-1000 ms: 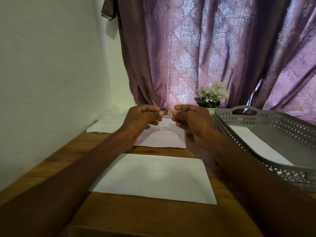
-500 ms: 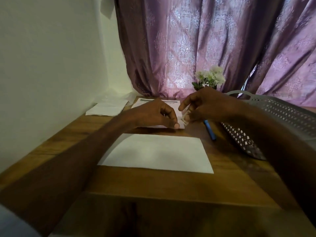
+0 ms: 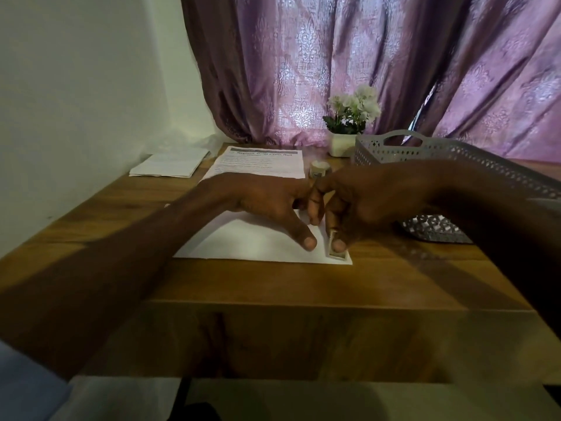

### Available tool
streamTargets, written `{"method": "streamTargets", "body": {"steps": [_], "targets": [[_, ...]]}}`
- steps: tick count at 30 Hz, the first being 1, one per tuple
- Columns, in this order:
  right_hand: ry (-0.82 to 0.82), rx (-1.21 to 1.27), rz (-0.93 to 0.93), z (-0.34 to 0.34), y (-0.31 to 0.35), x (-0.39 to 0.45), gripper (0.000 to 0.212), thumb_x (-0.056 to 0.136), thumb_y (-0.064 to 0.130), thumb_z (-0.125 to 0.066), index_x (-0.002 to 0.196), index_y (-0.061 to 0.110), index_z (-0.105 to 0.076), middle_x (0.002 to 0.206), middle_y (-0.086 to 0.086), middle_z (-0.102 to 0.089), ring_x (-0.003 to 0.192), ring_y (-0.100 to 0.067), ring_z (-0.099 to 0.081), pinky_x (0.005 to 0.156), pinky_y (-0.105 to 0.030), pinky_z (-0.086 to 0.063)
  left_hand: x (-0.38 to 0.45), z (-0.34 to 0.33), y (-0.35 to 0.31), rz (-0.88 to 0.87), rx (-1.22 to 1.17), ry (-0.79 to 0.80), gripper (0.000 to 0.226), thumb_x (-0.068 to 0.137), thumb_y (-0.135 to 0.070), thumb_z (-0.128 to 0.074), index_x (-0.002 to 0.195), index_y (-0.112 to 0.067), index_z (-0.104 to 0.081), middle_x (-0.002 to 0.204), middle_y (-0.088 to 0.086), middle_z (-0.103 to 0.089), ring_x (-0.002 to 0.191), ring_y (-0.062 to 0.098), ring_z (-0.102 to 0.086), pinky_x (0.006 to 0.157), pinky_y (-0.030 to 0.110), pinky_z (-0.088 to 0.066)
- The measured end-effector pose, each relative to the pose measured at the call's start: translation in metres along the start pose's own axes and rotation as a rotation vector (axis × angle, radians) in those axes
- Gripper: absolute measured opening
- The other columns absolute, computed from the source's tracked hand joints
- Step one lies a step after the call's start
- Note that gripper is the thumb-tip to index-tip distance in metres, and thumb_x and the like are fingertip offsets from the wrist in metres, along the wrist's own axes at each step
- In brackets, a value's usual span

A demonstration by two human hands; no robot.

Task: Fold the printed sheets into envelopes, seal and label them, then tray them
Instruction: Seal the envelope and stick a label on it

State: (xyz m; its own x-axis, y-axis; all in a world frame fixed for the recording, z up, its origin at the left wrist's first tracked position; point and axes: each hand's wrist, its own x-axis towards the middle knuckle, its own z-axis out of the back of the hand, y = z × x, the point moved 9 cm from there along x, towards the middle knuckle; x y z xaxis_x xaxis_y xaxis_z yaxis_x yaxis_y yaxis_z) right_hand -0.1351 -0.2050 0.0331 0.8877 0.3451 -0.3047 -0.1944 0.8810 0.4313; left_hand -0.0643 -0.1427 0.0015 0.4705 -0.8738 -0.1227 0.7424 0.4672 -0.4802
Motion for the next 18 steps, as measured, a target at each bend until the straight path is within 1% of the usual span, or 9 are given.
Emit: {"method": "streamTargets", "body": {"steps": [2, 3, 4, 7, 9, 11, 14, 16, 18], "targets": [[-0.003, -0.037, 0.002, -0.0022, 0.0011, 0.0046, 0.043, 0.077, 0.01, -0.086, 0.111, 0.02, -0.062, 0.093, -0.006, -0.075, 0.09, -0.025, -0.073, 0.076, -0.037, -0.06, -0.0006, -0.0016, -0.0026, -0.004, 0.007, 0.01, 0.061, 0.081, -0.033, -0.085, 0.133, -0.022, -0.057, 0.122, -0.022, -0.059, 0.106, -0.015, -0.052, 0.091, 0.007, -0.041], [-0.002, -0.042, -0.002, -0.0032, 0.001, 0.0067, 0.042, 0.077, 0.008, -0.085, 0.11, 0.02, -0.062, 0.094, -0.006, -0.075, 0.09, -0.024, -0.073, 0.076, -0.037, -0.06, -0.0008, -0.0016, -0.0028, -0.008, 0.001, 0.011, 0.061, 0.081, -0.032, -0.085, 0.134, -0.023, -0.057, 0.122, -0.022, -0.059, 0.105, -0.017, -0.052, 0.09, 0.006, -0.041], [0.001, -0.041, -0.003, -0.0036, 0.0011, 0.0076, 0.041, 0.078, 0.006, -0.084, 0.11, 0.02, -0.062, 0.094, -0.007, -0.075, 0.089, -0.024, -0.073, 0.077, -0.038, -0.06, -0.0005, -0.0012, -0.0027, -0.009, -0.003, 0.008, 0.061, 0.08, -0.033, -0.085, 0.133, -0.023, -0.057, 0.124, -0.02, -0.06, 0.108, -0.015, -0.052, 0.092, 0.008, -0.041], [0.013, -0.048, 0.009, -0.0049, 0.0027, 0.009, 0.042, 0.077, 0.003, -0.084, 0.108, 0.019, -0.061, 0.092, -0.007, -0.076, 0.089, -0.025, -0.074, 0.08, -0.042, -0.061, -0.0009, -0.0009, -0.0028, -0.007, -0.016, 0.006, 0.061, 0.075, -0.039, -0.086, 0.129, -0.028, -0.059, 0.129, -0.013, -0.062, 0.118, -0.003, -0.053, 0.103, 0.024, -0.044], [0.008, -0.072, 0.02, -0.0046, 0.0041, 0.0093, 0.042, 0.077, 0.004, -0.084, 0.109, 0.019, -0.061, 0.092, -0.006, -0.076, 0.09, -0.025, -0.074, 0.081, -0.042, -0.06, -0.0016, -0.0008, -0.0048, -0.014, -0.013, 0.001, 0.061, 0.071, -0.044, -0.086, 0.125, -0.032, -0.06, 0.126, -0.016, -0.062, 0.117, -0.004, -0.053, 0.105, 0.028, -0.043], [0.024, -0.078, 0.021, -0.0047, 0.0044, 0.0091, 0.042, 0.079, 0.0, -0.081, 0.111, 0.016, -0.06, 0.094, -0.009, -0.077, 0.091, -0.028, -0.074, 0.084, -0.043, -0.06, -0.0018, -0.0017, -0.0049, -0.005, -0.01, 0.005, 0.072, 0.068, -0.049, -0.087, 0.13, -0.028, -0.058, 0.129, -0.016, -0.061, 0.12, -0.002, -0.052, 0.108, 0.031, -0.043], [0.067, -0.067, 0.023, -0.0065, 0.005, 0.0081, 0.04, 0.081, -0.006, -0.076, 0.113, 0.011, -0.058, 0.092, -0.012, -0.078, 0.093, -0.035, -0.074, 0.086, -0.046, -0.059, -0.0007, -0.0019, -0.0026, -0.005, 0.015, 0.0, 0.086, 0.061, -0.063, -0.087, 0.132, -0.026, -0.058, 0.133, -0.013, -0.06, 0.128, 0.01, -0.053, 0.114, 0.045, -0.043], [0.055, -0.085, 0.022, -0.0073, 0.0043, 0.0096, 0.04, 0.081, -0.004, -0.078, 0.112, 0.013, -0.059, 0.091, -0.009, -0.078, 0.09, -0.03, -0.075, 0.081, -0.041, -0.059, -0.0006, -0.0018, -0.0003, 0.005, 0.016, -0.002, 0.087, 0.056, -0.068, -0.084, 0.131, -0.032, -0.057, 0.133, -0.016, -0.06, 0.129, 0.011, -0.053, 0.114, 0.047, -0.042], [0.031, -0.085, 0.021, -0.0077, 0.0031, 0.0113, 0.039, 0.081, -0.004, -0.077, 0.111, 0.013, -0.06, 0.09, -0.007, -0.078, 0.087, -0.026, -0.075, 0.074, -0.034, -0.058, -0.0005, -0.0018, 0.0009, 0.015, 0.016, -0.001, 0.082, 0.059, -0.064, -0.084, 0.13, -0.033, -0.057, 0.131, -0.017, -0.06, 0.127, 0.01, -0.053, 0.114, 0.045, -0.043]]}}
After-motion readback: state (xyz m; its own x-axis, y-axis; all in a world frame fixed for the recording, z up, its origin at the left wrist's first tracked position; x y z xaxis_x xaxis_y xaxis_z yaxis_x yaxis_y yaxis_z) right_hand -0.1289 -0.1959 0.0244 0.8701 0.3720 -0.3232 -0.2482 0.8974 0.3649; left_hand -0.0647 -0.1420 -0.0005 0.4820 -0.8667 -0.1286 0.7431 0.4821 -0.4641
